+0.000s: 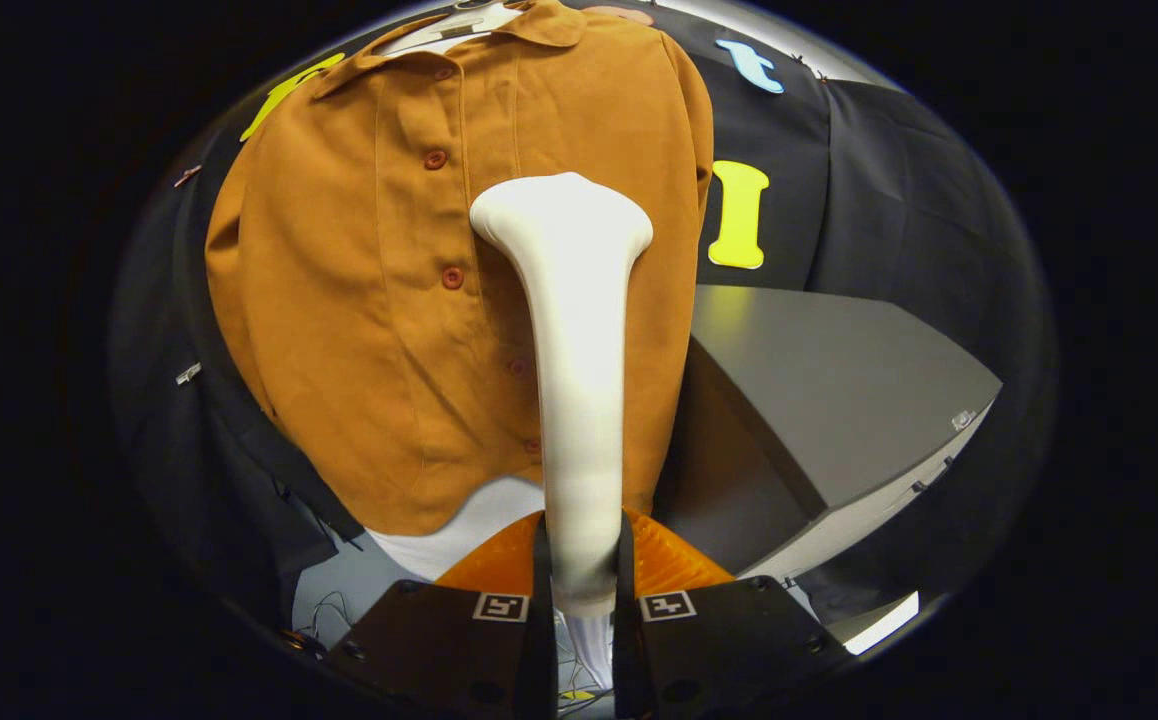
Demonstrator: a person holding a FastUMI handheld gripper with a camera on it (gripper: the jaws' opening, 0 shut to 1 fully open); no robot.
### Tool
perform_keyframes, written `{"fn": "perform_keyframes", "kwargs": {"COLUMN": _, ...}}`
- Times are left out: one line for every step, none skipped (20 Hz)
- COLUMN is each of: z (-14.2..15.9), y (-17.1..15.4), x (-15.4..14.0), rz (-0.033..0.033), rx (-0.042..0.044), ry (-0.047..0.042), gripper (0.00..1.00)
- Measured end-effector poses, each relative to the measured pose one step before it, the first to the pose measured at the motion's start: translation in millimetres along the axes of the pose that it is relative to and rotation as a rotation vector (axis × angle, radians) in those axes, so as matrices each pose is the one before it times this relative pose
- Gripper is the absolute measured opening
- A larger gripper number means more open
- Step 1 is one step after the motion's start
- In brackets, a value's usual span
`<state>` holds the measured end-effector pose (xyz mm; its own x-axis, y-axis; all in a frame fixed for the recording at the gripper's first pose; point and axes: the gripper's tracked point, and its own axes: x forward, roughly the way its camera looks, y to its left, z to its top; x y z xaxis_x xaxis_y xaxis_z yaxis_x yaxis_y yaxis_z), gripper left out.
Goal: Iron the clothes twice with a garment steamer, once on the left side and once on the right side.
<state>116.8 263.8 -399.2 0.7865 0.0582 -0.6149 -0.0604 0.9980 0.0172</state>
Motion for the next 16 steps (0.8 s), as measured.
{"fn": "perform_keyframes", "kwargs": {"z": -5.64, "y": -0.25, "x": -3.88, "rz": 0.00268, "rx": -0.00229, "ry": 0.00906, "gripper": 0.25}}
{"fn": "perform_keyframes", "kwargs": {"z": -6.50, "y": 0.81, "x": -5.40, "rz": 0.00407, "rx": -0.00219, "ry": 0.00225, "gripper": 0.25}}
{"fn": "perform_keyframes", "kwargs": {"z": -3.96, "y": 1.18, "x": -5.73, "rz": 0.00540, "rx": -0.00358, "ry": -0.00154, "gripper": 0.25}}
{"fn": "perform_keyframes", "kwargs": {"z": -4.87, "y": 0.38, "x": -6.50, "rz": 0.00609, "rx": -0.00177, "ry": -0.00124, "gripper": 0.25}}
{"fn": "perform_keyframes", "kwargs": {"z": -2.07, "y": 0.15, "x": -7.45, "rz": 0.00485, "rx": 0.00594, "ry": -0.00583, "gripper": 0.25}}
{"fn": "perform_keyframes", "kwargs": {"z": 0.42, "y": -0.79, "x": -7.84, "rz": 0.00534, "rx": 0.00756, "ry": -0.01003, "gripper": 0.25}}
{"fn": "perform_keyframes", "kwargs": {"z": 2.55, "y": -1.61, "x": -9.77, "rz": 0.00282, "rx": 0.01048, "ry": -0.01613, "gripper": 0.25}}
{"fn": "perform_keyframes", "kwargs": {"z": 3.29, "y": -0.86, "x": -10.90, "rz": 0.00391, "rx": 0.00625, "ry": -0.02012, "gripper": 0.25}}
{"fn": "perform_keyframes", "kwargs": {"z": 5.13, "y": -1.08, "x": -11.88, "rz": 0.00373, "rx": 0.00802, "ry": -0.02466, "gripper": 0.25}}
{"fn": "perform_keyframes", "kwargs": {"z": 7.18, "y": -0.30, "x": -12.01, "rz": 0.00669, "rx": 0.00474, "ry": -0.02784, "gripper": 0.25}}
{"fn": "perform_keyframes", "kwargs": {"z": 8.81, "y": -0.21, "x": -12.89, "rz": 0.00568, "rx": 0.00314, "ry": -0.02890, "gripper": 0.25}}
{"fn": "perform_keyframes", "kwargs": {"z": 9.53, "y": -1.74, "x": -11.69, "rz": 0.00636, "rx": 0.00066, "ry": -0.03053, "gripper": 0.25}}
{"fn": "perform_keyframes", "kwargs": {"z": 13.54, "y": -2.24, "x": -10.69, "rz": 0.00440, "rx": 0.00190, "ry": -0.03259, "gripper": 0.25}}
{"fn": "perform_keyframes", "kwargs": {"z": 13.71, "y": -0.45, "x": -11.12, "rz": 0.00445, "rx": -0.00055, "ry": -0.03409, "gripper": 0.25}}
{"fn": "perform_keyframes", "kwargs": {"z": 14.07, "y": -0.92, "x": -10.61, "rz": 0.00459, "rx": -0.00136, "ry": -0.03296, "gripper": 0.25}}
{"fn": "perform_keyframes", "kwargs": {"z": 14.46, "y": -0.13, "x": -9.61, "rz": 0.00613, "rx": -0.00387, "ry": -0.03265, "gripper": 0.25}}
